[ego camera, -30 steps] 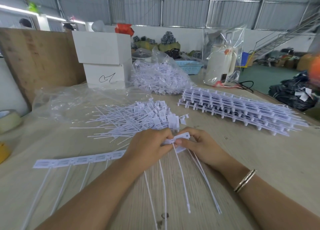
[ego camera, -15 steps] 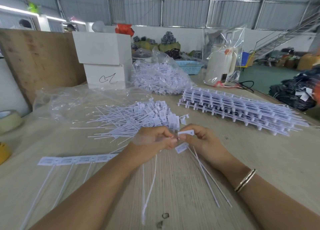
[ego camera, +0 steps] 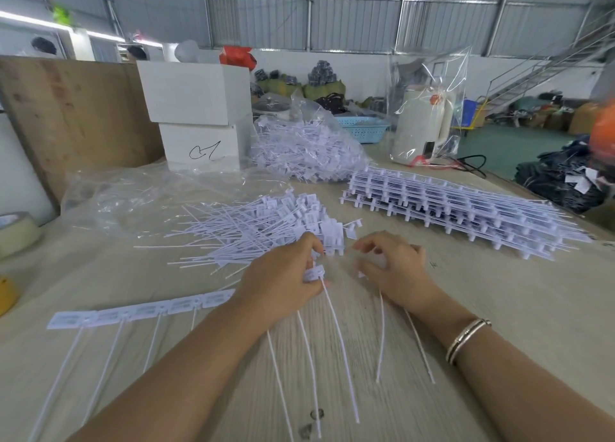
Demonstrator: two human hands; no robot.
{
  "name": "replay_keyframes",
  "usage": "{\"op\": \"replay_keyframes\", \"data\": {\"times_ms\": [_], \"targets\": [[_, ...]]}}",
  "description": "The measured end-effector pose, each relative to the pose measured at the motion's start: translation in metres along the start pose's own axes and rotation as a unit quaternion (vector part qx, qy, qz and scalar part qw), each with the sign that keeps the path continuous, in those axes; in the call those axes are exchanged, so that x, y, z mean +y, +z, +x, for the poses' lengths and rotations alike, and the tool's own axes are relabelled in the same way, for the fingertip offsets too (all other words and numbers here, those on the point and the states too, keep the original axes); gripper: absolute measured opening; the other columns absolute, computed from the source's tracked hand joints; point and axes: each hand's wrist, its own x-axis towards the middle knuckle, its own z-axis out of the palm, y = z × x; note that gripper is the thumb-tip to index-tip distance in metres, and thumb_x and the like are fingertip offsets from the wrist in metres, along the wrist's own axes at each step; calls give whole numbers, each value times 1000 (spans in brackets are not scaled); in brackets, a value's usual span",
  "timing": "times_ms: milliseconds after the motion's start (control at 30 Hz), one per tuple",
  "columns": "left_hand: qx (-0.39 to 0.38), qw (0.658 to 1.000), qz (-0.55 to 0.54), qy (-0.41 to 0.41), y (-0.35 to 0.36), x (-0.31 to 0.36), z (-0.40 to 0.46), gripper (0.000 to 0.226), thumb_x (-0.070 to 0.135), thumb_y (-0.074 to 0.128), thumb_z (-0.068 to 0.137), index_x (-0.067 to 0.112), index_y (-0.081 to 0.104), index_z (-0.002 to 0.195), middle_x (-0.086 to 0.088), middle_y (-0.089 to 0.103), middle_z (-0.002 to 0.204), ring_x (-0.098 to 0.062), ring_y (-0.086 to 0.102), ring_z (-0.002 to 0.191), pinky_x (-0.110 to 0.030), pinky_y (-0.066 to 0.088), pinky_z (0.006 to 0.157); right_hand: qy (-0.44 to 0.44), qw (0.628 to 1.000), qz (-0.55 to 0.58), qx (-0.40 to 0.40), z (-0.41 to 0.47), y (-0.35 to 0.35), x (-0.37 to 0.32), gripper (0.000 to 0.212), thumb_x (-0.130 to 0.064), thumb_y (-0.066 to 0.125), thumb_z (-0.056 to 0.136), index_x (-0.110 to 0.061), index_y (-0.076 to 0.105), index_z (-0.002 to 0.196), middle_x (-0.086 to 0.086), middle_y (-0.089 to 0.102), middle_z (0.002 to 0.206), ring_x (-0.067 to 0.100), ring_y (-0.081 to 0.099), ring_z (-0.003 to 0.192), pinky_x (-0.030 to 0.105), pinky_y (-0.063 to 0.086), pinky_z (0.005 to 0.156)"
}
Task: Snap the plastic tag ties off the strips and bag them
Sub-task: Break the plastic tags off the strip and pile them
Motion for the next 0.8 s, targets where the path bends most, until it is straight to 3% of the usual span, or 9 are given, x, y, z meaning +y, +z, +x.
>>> {"op": "replay_keyframes", "data": {"times_ms": [67,133,233,300,367,500,633,800], "targets": [[19,1000,11,11,1,6,0,50,38,65,83,29,39,124,10,50,102,-13,55,87,-33,47,72,-18,999,44,14,-2,1,-8,17,-52,51,86,-38,62,85,-21,55,93,1,45,97,28,17,82],[47,998,28,31,2,14,-1,55,39,62,84,27,36,130,8,46,116,-14,57,95,-32,46,71,-41,996,64,-36,-7,7,-22,29,-62,41,82,-44,62,75,-22,55,88,1,45,99,31,19,87],[50,995,52,64,4,21,-3,53,36,57,83,28,34,131,9,44,122,-15,58,98,-32,47,69,-46,984,137,-101,-10,13,-34,27,-49,52,83,-46,59,57,-22,58,79,3,49,96,34,24,93],[39,996,31,79,2,21,-4,48,39,57,82,32,37,126,14,47,118,-11,57,96,-31,47,71,-26,971,217,-99,-7,12,-30,29,-27,60,86,-36,63,59,-12,64,81,11,57,93,39,34,96],[19,997,-8,75,-3,17,-5,38,39,57,83,36,41,117,19,50,108,-7,55,93,-31,46,73,8,955,286,-82,-3,8,-22,24,-14,60,87,-21,65,65,-1,63,79,12,58,83,36,39,90],[-48,997,36,42,-8,6,-5,23,30,52,83,36,43,104,14,55,90,-9,53,77,-28,41,62,39,951,299,-72,0,8,-12,19,-14,60,87,-4,66,73,1,59,76,10,54,74,31,39,78],[-41,995,86,33,-1,8,-5,16,37,53,84,32,40,92,11,45,75,-12,44,68,-28,27,54,26,949,303,-83,-2,9,-12,22,-18,60,88,-3,64,73,3,57,75,11,52,73,31,38,76],[9,994,107,37,0,4,-1,18,50,54,85,32,52,84,6,59,73,-14,55,70,-27,33,56,0,948,293,-122,-7,7,-14,15,-30,68,81,-22,68,69,-9,61,72,1,54,73,34,36,85]]}}
